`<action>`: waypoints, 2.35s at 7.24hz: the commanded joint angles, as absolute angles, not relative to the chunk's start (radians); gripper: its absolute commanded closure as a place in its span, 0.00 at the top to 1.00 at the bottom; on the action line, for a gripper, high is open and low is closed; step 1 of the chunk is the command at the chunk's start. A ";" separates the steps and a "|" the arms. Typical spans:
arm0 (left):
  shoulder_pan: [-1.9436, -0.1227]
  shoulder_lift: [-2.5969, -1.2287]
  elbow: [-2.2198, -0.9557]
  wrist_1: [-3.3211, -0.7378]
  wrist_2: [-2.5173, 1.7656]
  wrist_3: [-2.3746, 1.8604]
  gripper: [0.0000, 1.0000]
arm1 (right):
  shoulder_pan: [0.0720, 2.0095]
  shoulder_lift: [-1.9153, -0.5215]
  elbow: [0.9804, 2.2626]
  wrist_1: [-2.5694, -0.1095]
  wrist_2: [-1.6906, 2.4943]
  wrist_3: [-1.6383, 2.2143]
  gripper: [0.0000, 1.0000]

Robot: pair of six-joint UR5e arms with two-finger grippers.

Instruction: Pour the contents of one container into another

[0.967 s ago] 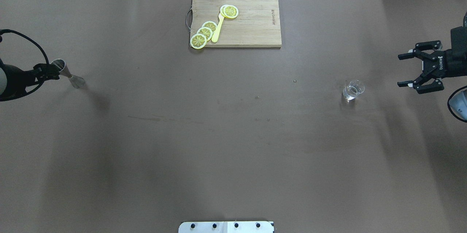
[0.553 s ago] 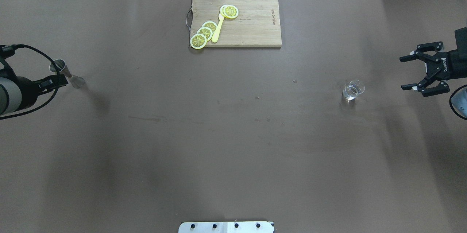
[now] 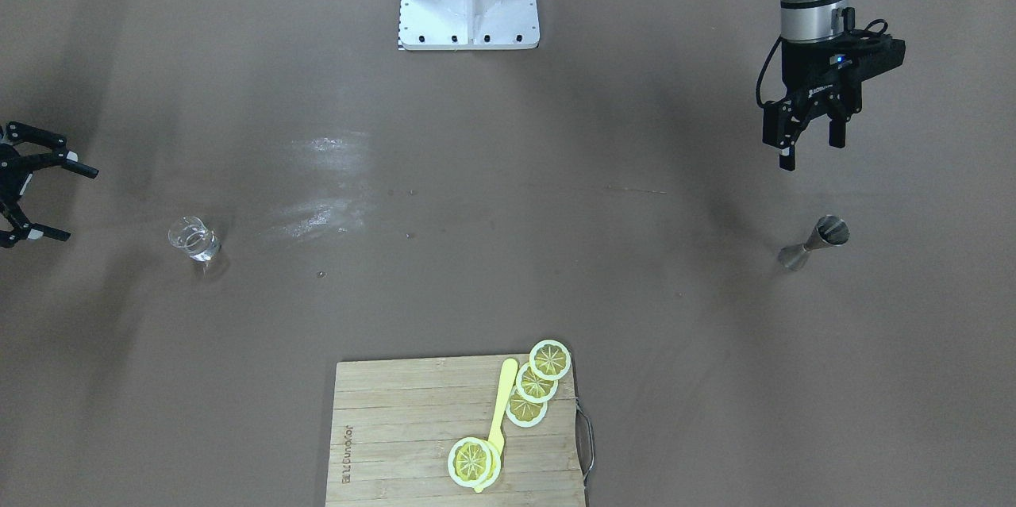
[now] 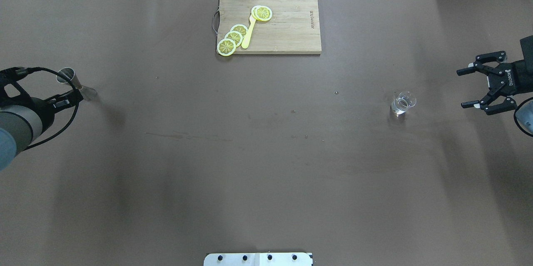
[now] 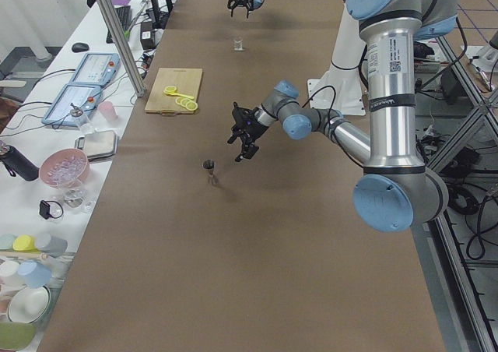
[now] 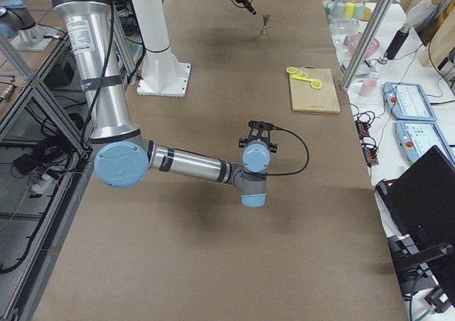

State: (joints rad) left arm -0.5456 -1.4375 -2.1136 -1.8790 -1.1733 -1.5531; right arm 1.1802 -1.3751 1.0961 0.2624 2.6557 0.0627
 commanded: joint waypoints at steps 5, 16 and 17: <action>-0.422 -1.474 -1.924 -2.031 -0.815 -1.551 0.97 | 1.146 -1.390 1.052 0.235 2.574 -0.058 0.98; -0.410 -1.617 -1.657 -2.033 -0.540 -1.649 0.97 | 1.046 -1.266 0.922 0.219 2.593 -0.092 0.97; -0.410 -1.632 -1.619 -2.034 -0.510 -1.649 0.97 | 1.028 -1.266 0.922 0.219 2.568 -0.092 0.97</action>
